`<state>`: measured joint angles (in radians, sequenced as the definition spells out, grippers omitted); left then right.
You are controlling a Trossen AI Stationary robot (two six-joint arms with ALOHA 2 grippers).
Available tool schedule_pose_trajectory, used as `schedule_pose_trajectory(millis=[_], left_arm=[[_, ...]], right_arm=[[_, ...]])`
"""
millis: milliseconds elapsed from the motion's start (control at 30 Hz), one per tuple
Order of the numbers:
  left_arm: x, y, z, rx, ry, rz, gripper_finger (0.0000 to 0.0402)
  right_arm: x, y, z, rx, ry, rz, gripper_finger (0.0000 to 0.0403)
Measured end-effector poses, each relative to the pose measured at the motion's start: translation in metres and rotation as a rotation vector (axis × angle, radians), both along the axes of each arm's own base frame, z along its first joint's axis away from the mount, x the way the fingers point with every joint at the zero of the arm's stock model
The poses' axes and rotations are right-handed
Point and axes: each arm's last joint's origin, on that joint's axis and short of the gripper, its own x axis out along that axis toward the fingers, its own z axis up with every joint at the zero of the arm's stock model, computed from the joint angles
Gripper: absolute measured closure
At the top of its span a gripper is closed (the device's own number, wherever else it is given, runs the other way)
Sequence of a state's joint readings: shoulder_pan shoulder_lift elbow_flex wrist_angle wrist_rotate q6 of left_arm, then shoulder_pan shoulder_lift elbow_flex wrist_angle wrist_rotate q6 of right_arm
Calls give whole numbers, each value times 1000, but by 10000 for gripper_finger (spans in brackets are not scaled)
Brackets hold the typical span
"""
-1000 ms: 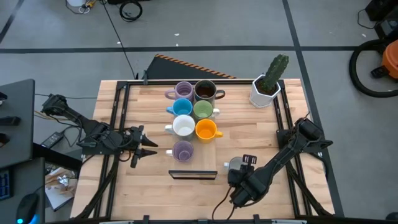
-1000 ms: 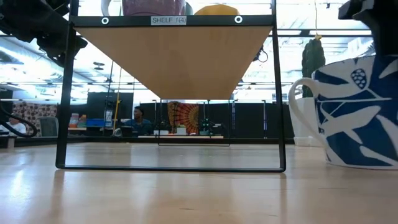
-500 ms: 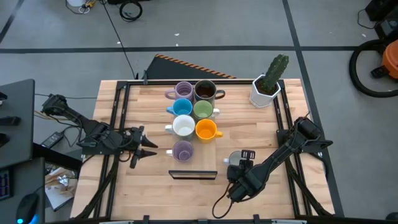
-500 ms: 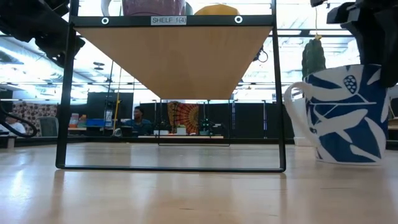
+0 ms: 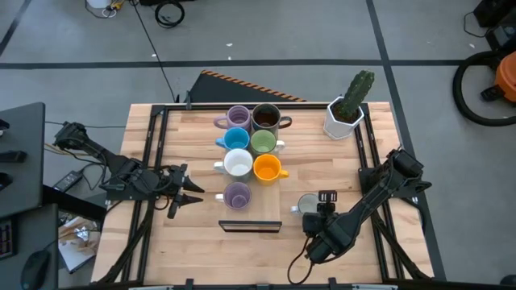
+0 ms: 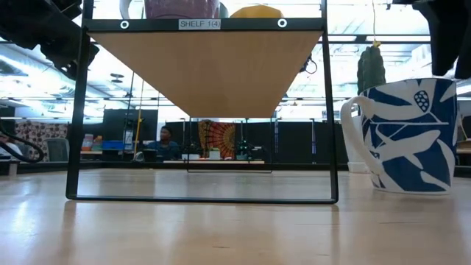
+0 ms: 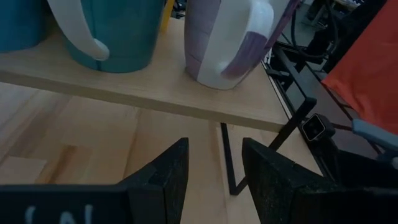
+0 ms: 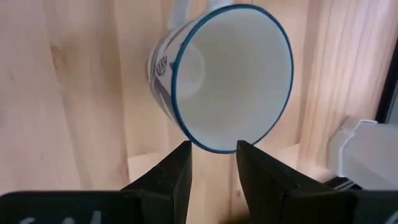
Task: Place coffee mugs
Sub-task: Put the white blue mug on the shelf
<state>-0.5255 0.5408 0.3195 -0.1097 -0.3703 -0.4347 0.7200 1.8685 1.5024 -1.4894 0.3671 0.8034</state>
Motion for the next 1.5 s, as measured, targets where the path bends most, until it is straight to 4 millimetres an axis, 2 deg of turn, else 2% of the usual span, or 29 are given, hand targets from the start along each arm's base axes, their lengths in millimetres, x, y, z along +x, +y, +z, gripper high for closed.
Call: schedule_pose_trajectory(millis=[233,433,500,633,867,1100,1333,1500], left_arm=[[0,0,0,-1,1,-2,246],[0,0,0,-1,0,-2,246],[0,0,0,-7,1,0,246],[0,0,0,-26,3,6,246],[0,0,0,-26,3,6,246],[0,-1,0,-35,10,-25,246],[0,-1,0,-37,11,-33,246],[0,-2,0,-43,14,-48,246]], right_arm=[[7,6,14,69,-98,-60,270],[23,13,19,142,-268,-46,266],[29,12,17,140,-321,-57,260],[37,-1,16,140,-375,-205,248],[48,-18,15,201,-379,-419,239],[48,-19,13,207,-369,-423,240],[42,-19,-5,182,-352,-419,247],[39,-16,-9,177,-347,-403,248]])
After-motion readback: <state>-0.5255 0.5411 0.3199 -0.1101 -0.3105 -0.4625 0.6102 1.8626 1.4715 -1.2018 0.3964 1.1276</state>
